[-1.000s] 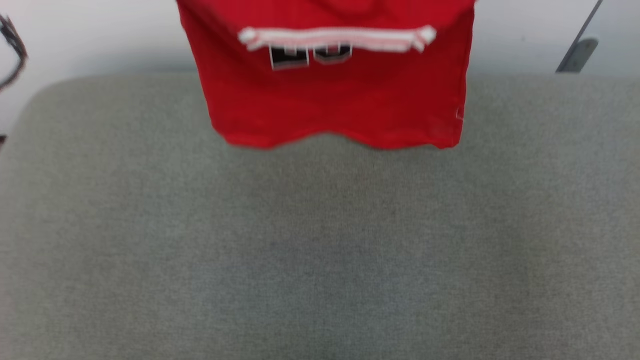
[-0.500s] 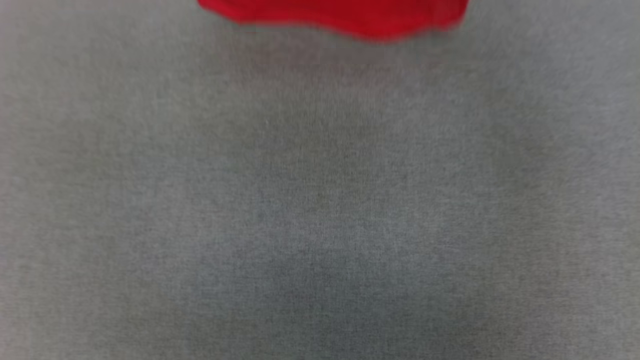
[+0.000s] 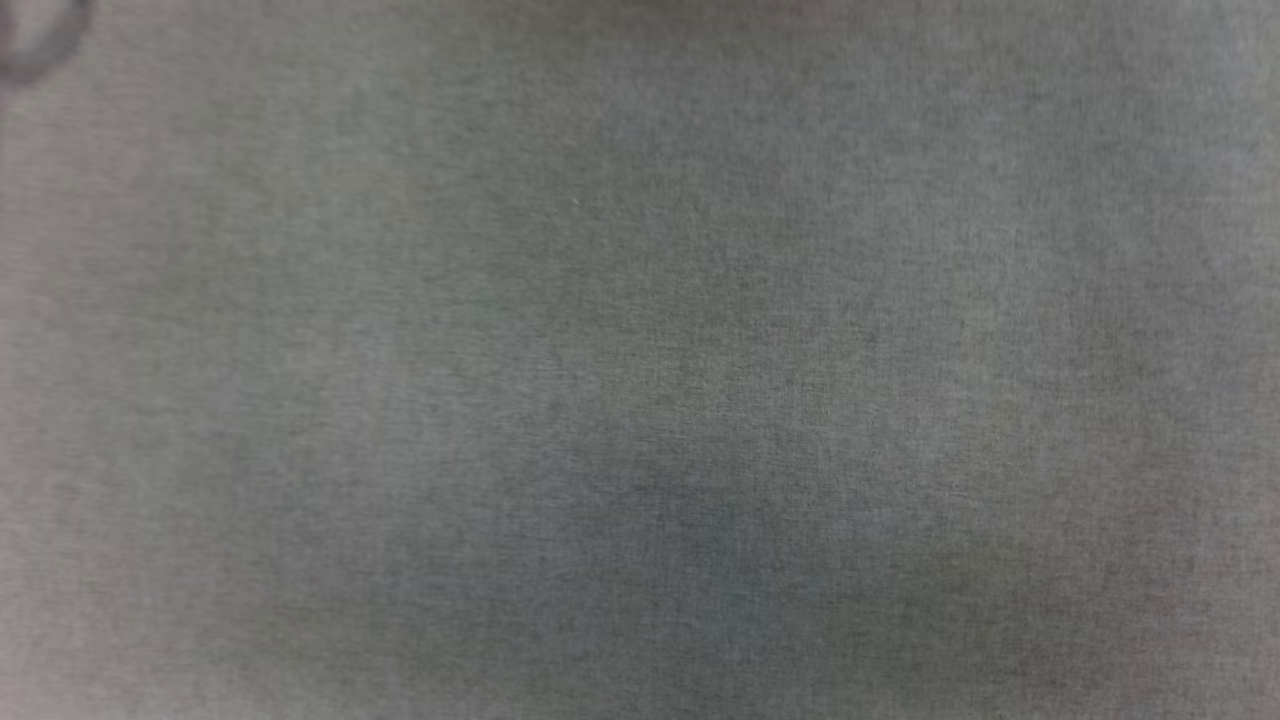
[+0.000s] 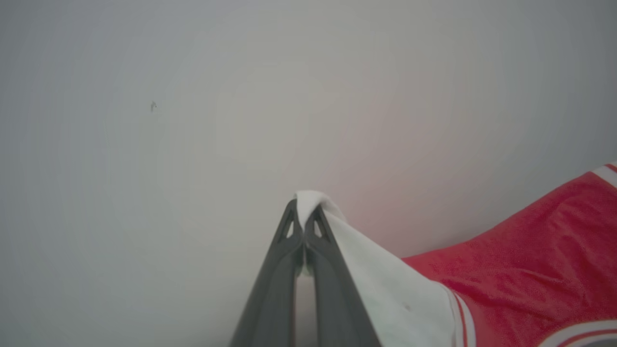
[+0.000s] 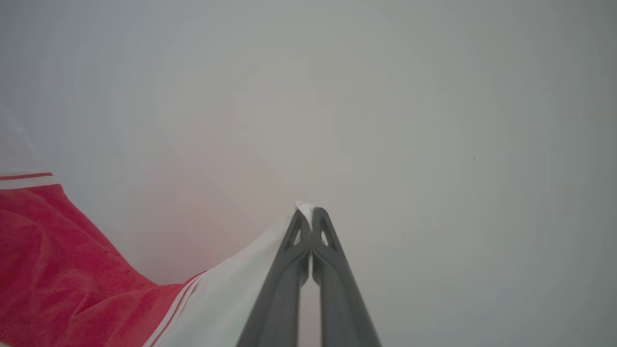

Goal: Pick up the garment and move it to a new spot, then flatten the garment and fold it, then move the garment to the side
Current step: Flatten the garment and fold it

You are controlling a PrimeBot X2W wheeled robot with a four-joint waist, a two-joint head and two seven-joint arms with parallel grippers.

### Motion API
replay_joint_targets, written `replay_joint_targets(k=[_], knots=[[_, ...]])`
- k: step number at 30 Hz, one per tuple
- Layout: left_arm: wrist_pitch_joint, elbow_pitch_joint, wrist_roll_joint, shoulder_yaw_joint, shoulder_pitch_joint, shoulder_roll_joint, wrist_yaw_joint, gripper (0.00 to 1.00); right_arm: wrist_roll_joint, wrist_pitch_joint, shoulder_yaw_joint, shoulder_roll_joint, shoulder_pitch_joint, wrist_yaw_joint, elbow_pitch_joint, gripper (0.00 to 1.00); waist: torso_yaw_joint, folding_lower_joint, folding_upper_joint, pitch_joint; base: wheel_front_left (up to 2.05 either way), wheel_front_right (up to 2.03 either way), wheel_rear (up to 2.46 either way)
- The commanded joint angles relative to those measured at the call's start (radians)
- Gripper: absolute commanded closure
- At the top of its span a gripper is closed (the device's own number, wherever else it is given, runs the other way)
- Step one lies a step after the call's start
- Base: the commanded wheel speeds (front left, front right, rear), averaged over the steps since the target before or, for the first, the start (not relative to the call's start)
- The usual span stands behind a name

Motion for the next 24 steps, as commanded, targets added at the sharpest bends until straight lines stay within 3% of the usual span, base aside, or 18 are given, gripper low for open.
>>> replay_joint_targets(k=[1, 7, 15, 24], knots=[[0.009, -0.001, -0.025, -0.006, 0.034, 0.015, -0.001, 1.00, 0.024, 0.000, 0.018, -0.015, 0.037, -0.002, 0.010, 1.00, 0.017, 0.0000, 0.0000, -0.042, 0.00, 0.00, 0.00], [0.089, -0.033, -0.110, -0.083, 0.249, 0.054, -0.002, 1.00, 0.213, 0.096, 0.083, -0.050, 0.256, -0.002, 0.006, 1.00, 0.018, 0.0000, 0.0000, -0.126, 0.00, 0.00, 0.00], [0.177, -0.108, -0.198, -0.135, 0.578, 0.143, 0.001, 1.00, 0.440, 0.304, 0.115, -0.114, 0.593, -0.002, -0.139, 1.00, -0.004, 0.0000, 0.0000, -0.240, 0.00, 0.00, 0.00], [0.261, -0.337, -0.313, -0.123, 0.884, 0.287, 0.077, 1.00, 0.534, 0.537, 0.081, -0.207, 0.864, -0.002, -0.343, 1.00, -0.035, 0.0000, 0.0000, -0.308, 0.00, 0.00, 0.00]])
